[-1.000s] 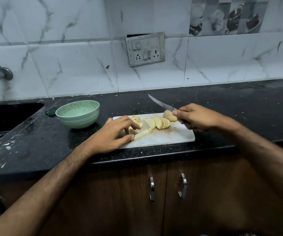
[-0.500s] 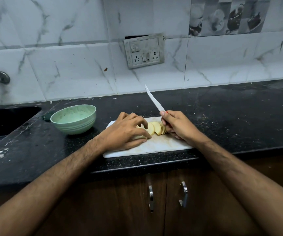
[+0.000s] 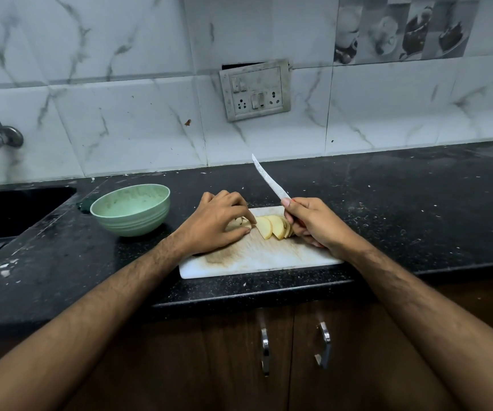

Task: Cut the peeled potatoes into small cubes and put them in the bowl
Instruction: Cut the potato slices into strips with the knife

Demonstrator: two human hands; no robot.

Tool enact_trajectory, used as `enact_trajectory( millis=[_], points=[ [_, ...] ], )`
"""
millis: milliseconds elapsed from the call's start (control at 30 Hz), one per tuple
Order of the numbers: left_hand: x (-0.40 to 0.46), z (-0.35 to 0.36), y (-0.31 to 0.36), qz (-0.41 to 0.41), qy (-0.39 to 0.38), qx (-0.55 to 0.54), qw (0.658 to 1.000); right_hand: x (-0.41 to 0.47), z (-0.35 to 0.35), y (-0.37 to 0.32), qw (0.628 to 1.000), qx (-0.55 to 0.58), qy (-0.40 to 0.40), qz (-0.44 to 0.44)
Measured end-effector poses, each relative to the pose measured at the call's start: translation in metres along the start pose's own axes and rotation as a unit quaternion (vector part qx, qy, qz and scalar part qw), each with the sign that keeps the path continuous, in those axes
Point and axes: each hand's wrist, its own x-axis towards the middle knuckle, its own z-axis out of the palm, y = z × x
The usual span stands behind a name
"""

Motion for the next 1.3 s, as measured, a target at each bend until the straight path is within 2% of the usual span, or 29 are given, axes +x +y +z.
enact_trajectory(
  millis=[100,333,467,767,1033,1300],
  points=[
    [0.005,0.002,0.002,-0.04,-0.01,-0.01,0.999,0.0,0.0,-0.001,1.0,0.003,-0.002,0.001],
    [0.012,-0.002,0.006,-0.046,-0.037,-0.074,0.995,0.0,-0.002,0.0,1.0,0.014,0.001,0.001],
    [0.023,-0.006,0.021,-0.024,-0.103,-0.024,0.994,0.001,-0.002,0.001,1.0,0.026,0.0,-0.003],
    [0.031,-0.007,0.028,-0.047,-0.113,-0.014,0.992,-0.001,0.0,0.0,1.0,0.021,0.002,-0.004],
    [0.002,-0.012,0.044,0.033,0.004,-0.051,0.998,-0.001,0.0,-0.001,1.0,0.021,0.006,-0.002],
    [-0.029,-0.015,0.041,0.036,0.016,-0.13,0.991,-0.001,0.002,-0.002,1.0,0.001,0.009,0.002]
  ],
)
